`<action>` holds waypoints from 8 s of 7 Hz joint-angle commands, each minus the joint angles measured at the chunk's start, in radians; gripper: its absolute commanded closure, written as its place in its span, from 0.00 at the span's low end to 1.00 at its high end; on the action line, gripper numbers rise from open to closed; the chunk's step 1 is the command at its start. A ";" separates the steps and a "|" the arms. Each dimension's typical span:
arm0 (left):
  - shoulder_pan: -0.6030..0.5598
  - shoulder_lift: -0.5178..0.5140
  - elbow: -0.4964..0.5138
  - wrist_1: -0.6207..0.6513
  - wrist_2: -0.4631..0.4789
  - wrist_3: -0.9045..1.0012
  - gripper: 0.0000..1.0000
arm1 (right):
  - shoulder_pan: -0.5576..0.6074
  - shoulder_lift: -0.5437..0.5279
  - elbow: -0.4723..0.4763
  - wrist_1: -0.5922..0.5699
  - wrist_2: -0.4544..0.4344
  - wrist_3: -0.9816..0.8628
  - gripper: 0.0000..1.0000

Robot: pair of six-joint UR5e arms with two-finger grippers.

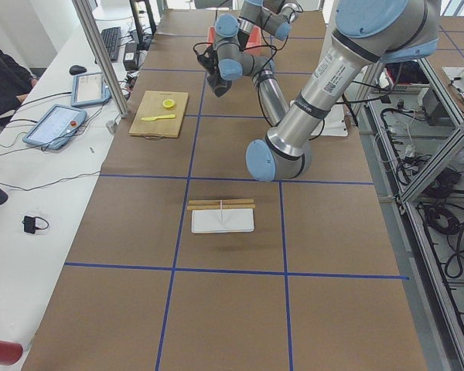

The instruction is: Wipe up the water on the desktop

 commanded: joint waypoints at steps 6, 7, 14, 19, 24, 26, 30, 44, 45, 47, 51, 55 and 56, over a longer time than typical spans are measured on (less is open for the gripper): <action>-0.002 0.006 0.001 0.000 0.003 0.012 0.02 | 0.002 0.000 0.001 0.002 0.001 0.042 1.00; -0.005 0.009 -0.001 0.000 0.002 0.012 0.02 | 0.002 0.000 0.001 0.002 0.001 0.075 1.00; -0.185 0.186 -0.131 0.023 0.000 0.472 0.02 | 0.127 -0.024 0.133 -0.602 0.016 0.125 1.00; -0.395 0.478 -0.202 0.023 -0.015 1.154 0.02 | 0.196 -0.084 -0.064 -0.639 0.001 0.044 1.00; -0.493 0.553 -0.177 0.023 -0.098 1.325 0.02 | 0.037 -0.110 -0.109 -0.718 -0.001 0.043 1.00; -0.507 0.552 -0.156 0.023 -0.098 1.345 0.02 | -0.049 -0.092 -0.098 -0.718 0.022 0.125 1.00; -0.538 0.552 -0.118 0.022 -0.100 1.394 0.02 | -0.182 0.003 -0.048 -0.632 0.102 0.325 1.00; -0.532 0.526 -0.055 0.005 -0.092 1.393 0.02 | 0.202 -0.113 -0.334 -0.198 0.482 0.417 1.00; -0.532 0.524 -0.055 0.005 -0.092 1.393 0.02 | 0.219 -0.122 -0.360 -0.198 0.464 0.416 1.00; -0.533 0.526 -0.049 0.006 -0.092 1.393 0.02 | 0.277 -0.135 -0.381 -0.266 0.412 0.355 1.00; -0.535 0.530 -0.035 0.005 -0.089 1.394 0.02 | 0.237 -0.094 -0.367 -0.426 0.234 0.287 1.00; -0.539 0.530 -0.019 0.003 -0.089 1.394 0.02 | 0.068 -0.029 -0.293 -0.454 0.234 0.419 1.00; -0.541 0.532 -0.019 0.003 -0.089 1.394 0.02 | 0.025 -0.029 -0.251 -0.454 0.234 0.458 1.00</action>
